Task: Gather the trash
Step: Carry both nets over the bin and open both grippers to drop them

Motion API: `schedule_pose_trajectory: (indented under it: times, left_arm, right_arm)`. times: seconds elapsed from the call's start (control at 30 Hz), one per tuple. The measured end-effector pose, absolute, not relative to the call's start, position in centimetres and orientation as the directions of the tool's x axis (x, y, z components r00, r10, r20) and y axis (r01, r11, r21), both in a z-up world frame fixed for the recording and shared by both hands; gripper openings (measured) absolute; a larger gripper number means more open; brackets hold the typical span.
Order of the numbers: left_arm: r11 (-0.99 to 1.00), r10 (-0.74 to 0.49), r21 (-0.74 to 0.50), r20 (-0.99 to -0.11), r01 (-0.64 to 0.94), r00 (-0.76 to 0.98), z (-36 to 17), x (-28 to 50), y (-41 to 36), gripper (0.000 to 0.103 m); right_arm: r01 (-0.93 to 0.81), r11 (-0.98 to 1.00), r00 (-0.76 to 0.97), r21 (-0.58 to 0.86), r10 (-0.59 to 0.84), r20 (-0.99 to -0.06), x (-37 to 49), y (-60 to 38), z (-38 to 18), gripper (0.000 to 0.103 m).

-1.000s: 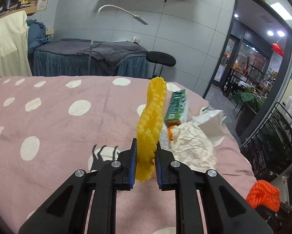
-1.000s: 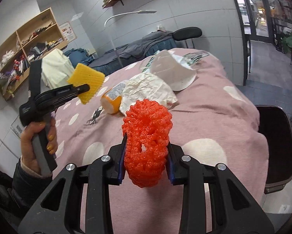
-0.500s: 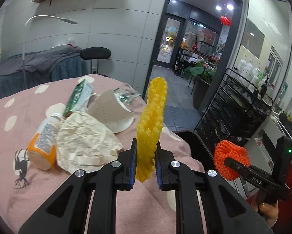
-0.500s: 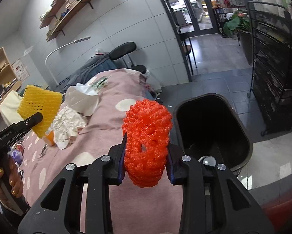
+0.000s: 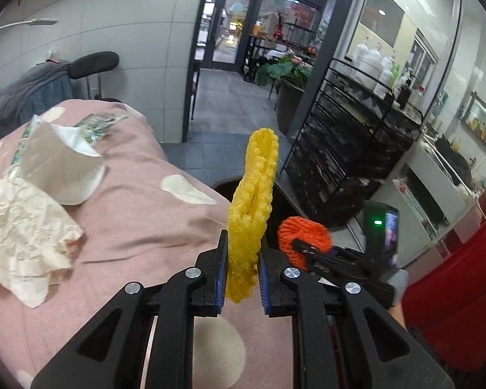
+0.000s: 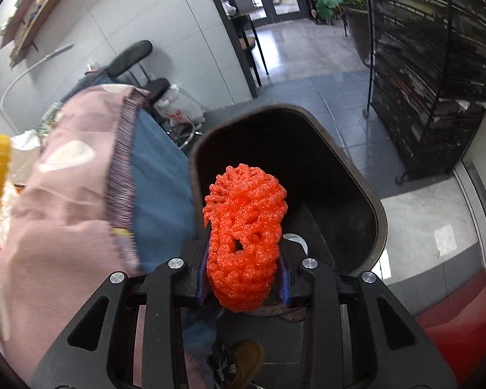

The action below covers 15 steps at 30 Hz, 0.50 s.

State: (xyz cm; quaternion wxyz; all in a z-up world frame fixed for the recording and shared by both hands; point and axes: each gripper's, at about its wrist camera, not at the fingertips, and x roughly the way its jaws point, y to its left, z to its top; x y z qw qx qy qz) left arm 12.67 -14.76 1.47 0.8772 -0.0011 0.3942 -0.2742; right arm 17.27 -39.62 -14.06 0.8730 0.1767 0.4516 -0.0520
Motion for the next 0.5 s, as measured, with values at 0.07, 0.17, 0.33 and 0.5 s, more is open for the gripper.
schedule_pose_trajectory:
  times: [0.07,0.17,0.33,0.5]
  left_arm:
    - [0.841,-0.493,-0.234,-0.702,0.488,0.514,1.1,13.0,-15.6,0.016]
    - [0.832,-0.498,-0.244,-0.724,0.498,0.478,0.4,13.6,-16.8,0.016]
    - [0.829,-0.484,-0.239,-0.761,0.506,0.432,-1.0,14.7,-18.9,0.016]
    - [0.820,-0.463,-0.223,-0.800,0.528,0.381,-2.2,15.8,-21.8,0.016]
  right_arm:
    - [0.269,0.925,0.573,0.268,0.070,-0.817,17.7,-40.1,-15.4,0.049]
    - [0.303,0.906,0.567,0.295,0.077,-0.820,17.4,-40.8,-16.7,0.070]
    - [0.309,0.903,0.580,0.298,0.069,-0.812,15.6,-41.2,-16.5,0.070]
    - [0.345,0.894,0.589,0.284,0.030,-0.808,13.7,-42.5,-15.9,0.070]
